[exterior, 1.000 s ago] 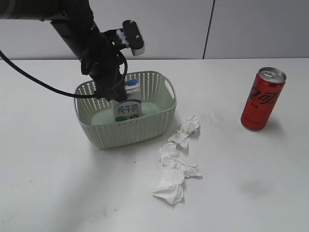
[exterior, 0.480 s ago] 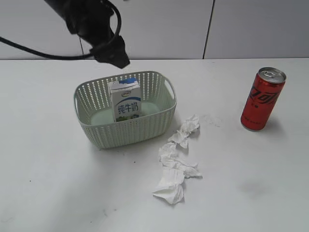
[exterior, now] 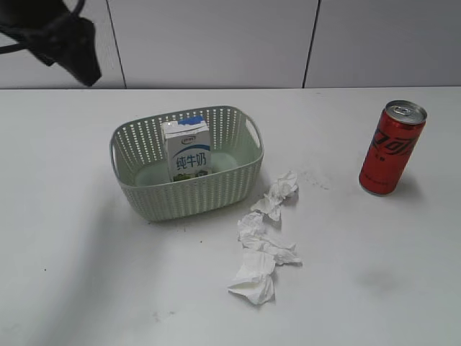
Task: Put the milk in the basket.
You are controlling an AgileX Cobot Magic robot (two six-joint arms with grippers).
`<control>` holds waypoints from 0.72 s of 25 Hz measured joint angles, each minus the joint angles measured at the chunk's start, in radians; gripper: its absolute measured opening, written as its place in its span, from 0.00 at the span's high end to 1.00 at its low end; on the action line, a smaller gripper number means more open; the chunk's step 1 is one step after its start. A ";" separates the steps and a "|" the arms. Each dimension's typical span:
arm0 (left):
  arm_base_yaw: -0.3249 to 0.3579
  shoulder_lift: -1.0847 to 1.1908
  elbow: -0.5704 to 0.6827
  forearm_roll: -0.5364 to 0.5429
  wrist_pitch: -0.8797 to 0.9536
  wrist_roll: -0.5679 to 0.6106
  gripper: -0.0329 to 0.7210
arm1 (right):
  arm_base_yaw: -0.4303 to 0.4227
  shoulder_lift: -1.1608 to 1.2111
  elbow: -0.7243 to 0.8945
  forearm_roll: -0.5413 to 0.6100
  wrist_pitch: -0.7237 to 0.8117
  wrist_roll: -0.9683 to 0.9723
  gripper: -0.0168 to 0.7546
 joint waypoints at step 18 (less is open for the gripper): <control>0.307 -0.204 0.219 0.001 0.048 -0.187 0.20 | 0.000 0.000 0.000 0.000 0.000 0.000 0.31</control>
